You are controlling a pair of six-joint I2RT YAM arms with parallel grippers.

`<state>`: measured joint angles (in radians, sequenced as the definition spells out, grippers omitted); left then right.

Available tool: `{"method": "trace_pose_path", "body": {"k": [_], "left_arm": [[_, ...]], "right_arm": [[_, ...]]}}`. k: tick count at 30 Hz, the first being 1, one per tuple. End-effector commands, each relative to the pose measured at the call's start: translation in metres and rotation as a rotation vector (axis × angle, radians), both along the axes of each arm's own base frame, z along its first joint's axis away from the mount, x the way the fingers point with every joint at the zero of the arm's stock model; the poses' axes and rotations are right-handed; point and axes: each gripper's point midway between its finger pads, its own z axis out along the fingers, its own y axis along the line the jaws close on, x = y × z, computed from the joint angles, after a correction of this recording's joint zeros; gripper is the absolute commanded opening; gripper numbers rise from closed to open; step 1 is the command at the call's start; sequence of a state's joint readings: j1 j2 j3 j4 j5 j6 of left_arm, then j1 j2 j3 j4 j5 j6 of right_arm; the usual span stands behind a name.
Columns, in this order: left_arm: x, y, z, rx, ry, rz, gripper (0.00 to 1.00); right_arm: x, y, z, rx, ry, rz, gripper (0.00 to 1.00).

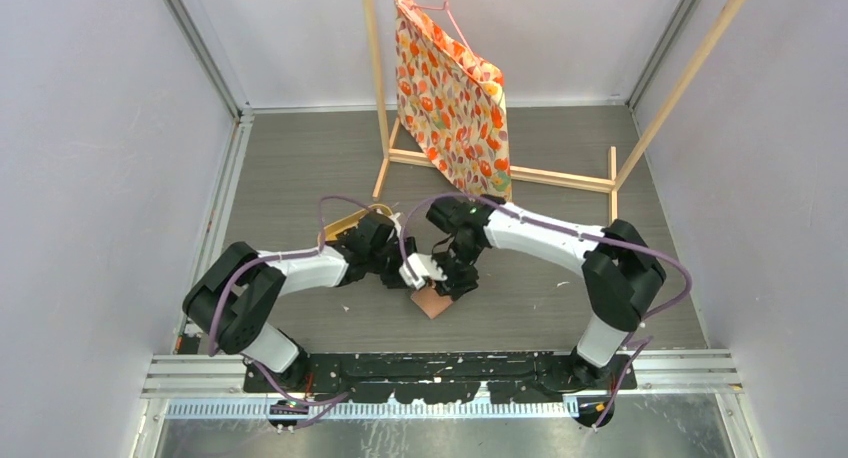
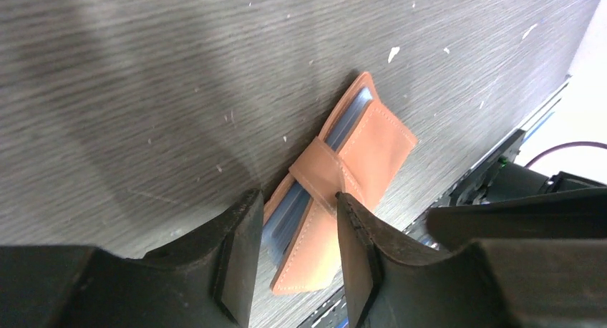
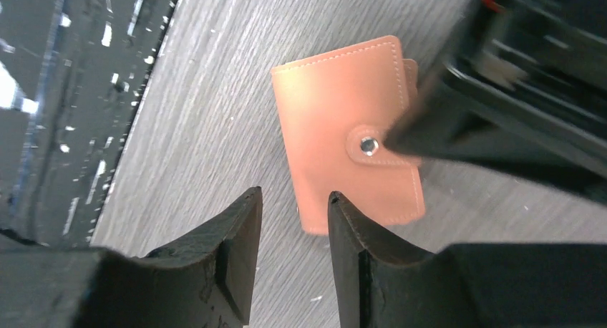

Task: Put the credit cards into the card holder
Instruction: Reset both arms

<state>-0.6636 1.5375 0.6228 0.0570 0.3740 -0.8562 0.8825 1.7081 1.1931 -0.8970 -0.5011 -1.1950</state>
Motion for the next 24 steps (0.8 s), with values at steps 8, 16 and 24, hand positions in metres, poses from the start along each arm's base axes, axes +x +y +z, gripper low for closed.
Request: {"method": "trace_pose_path", "body": {"k": [8, 16, 24], "left_arm": [[0.021, 0.017, 0.096, 0.038, -0.334, -0.058, 0.49], [0.008, 0.053, 0.222, -0.041, -0.773, -0.093, 0.98], [-0.024, 0.081, 0.286, -0.045, -0.812, -0.147, 1.0]], "right_arm": [[-0.029, -0.052, 0.11, 0.147, 0.135, -0.274, 0.53], [0.003, -0.137, 0.169, 0.377, 0.026, -0.737, 0.73], [0.063, -0.21, 0.231, 0.612, -0.024, -1.542, 1.0]]}}
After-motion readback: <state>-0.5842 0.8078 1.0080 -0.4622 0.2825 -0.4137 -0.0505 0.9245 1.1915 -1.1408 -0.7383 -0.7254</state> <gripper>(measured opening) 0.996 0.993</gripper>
